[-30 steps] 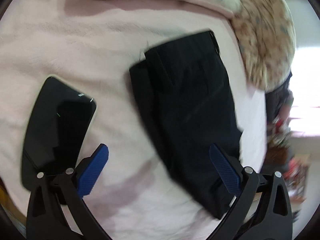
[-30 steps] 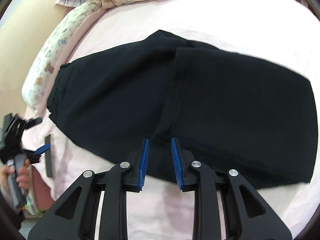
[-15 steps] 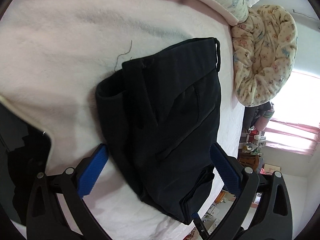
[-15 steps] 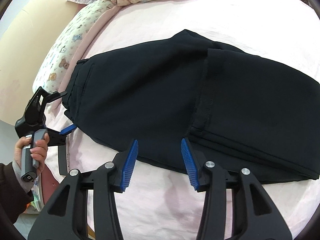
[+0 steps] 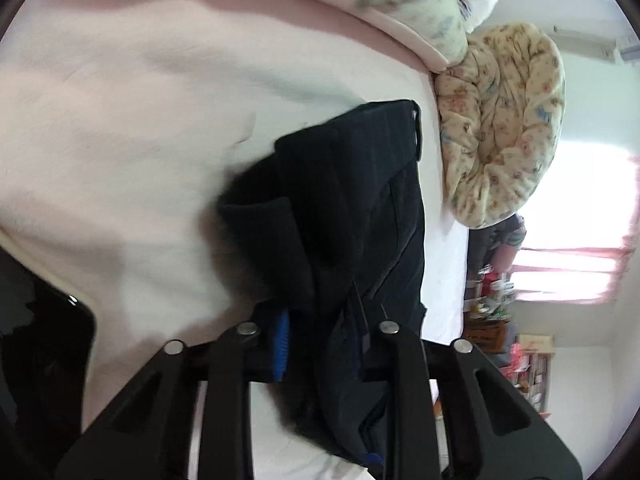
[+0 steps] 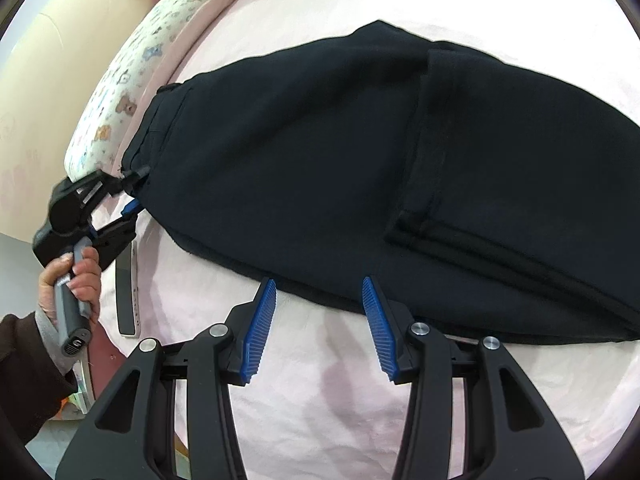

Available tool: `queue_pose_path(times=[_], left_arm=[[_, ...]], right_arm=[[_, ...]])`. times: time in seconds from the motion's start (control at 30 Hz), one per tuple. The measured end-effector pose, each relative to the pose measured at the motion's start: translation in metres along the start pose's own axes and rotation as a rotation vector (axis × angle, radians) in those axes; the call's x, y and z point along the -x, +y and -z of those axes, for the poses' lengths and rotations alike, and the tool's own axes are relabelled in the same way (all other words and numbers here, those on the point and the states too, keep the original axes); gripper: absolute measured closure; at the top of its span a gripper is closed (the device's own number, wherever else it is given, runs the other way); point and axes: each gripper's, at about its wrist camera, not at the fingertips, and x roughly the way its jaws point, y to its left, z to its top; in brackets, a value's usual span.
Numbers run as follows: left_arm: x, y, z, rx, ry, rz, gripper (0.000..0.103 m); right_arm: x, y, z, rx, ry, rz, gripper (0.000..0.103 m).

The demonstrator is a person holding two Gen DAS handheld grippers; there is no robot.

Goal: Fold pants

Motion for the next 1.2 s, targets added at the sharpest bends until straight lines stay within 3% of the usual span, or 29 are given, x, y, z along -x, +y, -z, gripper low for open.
queue_pose_path(times=[0.13, 0.23, 0.43, 0.57, 0.9, 1.2], left_arm=[[-0.002, -0.002, -0.001, -0.010, -0.007, -0.028, 0.081], [0.001, -0.001, 0.000, -0.025, -0.018, -0.008, 0.087], [0.015, -0.021, 0.009, -0.148, -0.058, 0.034, 0.090], [0.024, -0.045, 0.017, -0.252, -0.071, 0.067, 0.090], [0.031, -0.103, 0.043, -0.389, -0.080, 0.159, 0.090], [0.022, -0.170, 0.087, -0.572, -0.052, 0.225, 0.091]], right_arm=[[-0.004, 0.003, 0.000, 0.008, 0.017, -0.002, 0.055], [-0.005, 0.004, 0.002, 0.002, 0.026, 0.001, 0.055], [-0.001, -0.001, 0.006, -0.007, 0.022, -0.003, 0.054], [0.003, -0.008, 0.009, -0.032, 0.017, -0.012, 0.053], [0.022, -0.036, 0.021, -0.091, -0.009, -0.021, 0.053], [0.041, -0.074, 0.035, -0.177, -0.041, -0.030, 0.053]])
